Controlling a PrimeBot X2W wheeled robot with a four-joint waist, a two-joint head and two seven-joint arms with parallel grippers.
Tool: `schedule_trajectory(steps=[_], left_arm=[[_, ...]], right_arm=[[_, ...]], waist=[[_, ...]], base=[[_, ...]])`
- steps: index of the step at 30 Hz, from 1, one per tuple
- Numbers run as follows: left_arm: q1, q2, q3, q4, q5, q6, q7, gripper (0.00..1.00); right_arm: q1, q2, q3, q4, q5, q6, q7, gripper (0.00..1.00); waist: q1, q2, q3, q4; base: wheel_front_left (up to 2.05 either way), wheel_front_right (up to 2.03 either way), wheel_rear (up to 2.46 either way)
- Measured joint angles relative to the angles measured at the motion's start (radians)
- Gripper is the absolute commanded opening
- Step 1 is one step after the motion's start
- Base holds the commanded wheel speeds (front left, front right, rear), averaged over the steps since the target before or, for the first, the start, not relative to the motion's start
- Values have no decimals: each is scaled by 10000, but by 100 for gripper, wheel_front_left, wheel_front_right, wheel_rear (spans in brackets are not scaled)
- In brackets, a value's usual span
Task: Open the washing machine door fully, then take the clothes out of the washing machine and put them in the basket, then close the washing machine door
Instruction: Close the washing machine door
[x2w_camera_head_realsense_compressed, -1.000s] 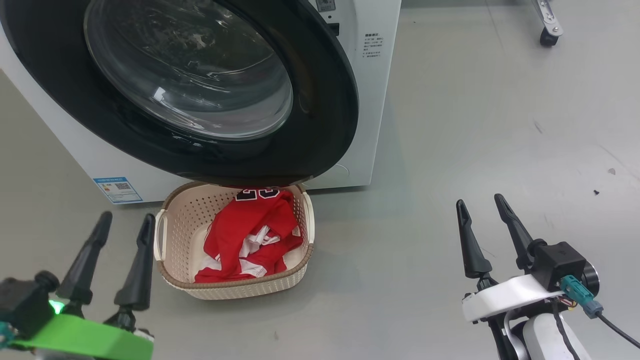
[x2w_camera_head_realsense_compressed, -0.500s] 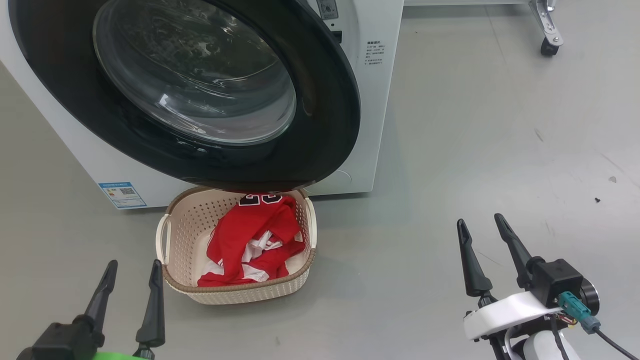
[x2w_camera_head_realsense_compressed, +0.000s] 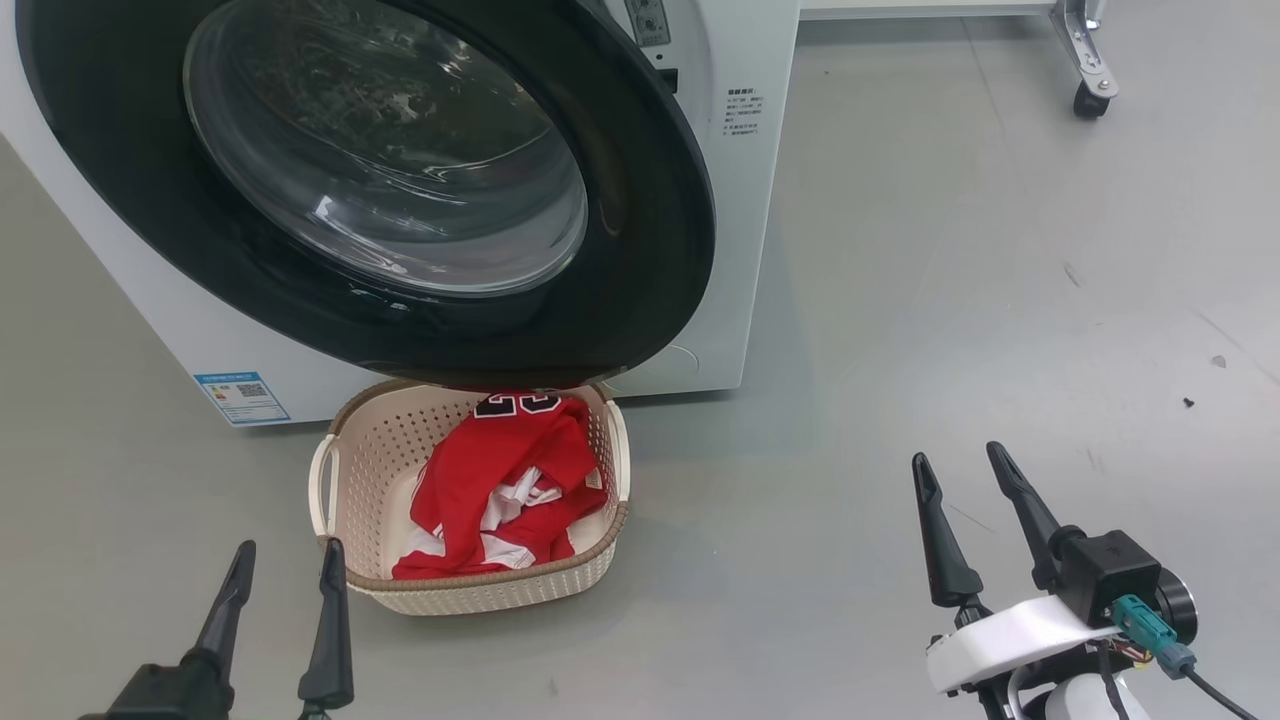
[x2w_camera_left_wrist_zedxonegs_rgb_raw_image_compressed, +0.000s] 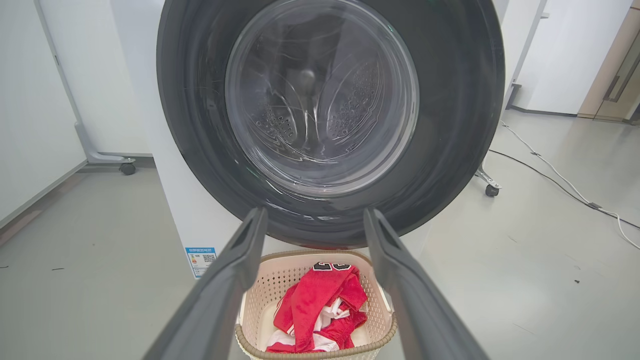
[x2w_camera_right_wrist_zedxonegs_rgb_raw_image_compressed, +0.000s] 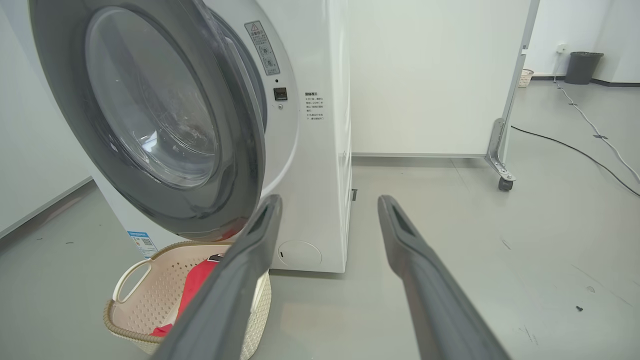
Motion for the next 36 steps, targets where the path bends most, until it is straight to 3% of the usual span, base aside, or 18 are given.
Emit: schedule_trajectory(steps=[21,22,24,36], left_arm=[[-8,-132,-105,545,324,173,-211,100],[-12,-136,-107,554,332,173,-213,100],[-19,-142,-117,577,334,173,-265,100],[-48,-155,-261,606,483,245,-309,100]], right_arm=[[43,2,15,0,0,-36,0,100],[43,2,13,0,0,-36,0,90],[43,4,12,2,2,-36,0,3],[39,4,77,61,0,12,0,0]], waist=[[0,0,-45,-27],[0,0,-49,-26],[0,0,-58,-26],[0,0,-60,18]], base=[[0,0,0],[0,0,0],[0,0,0],[0,0,0]])
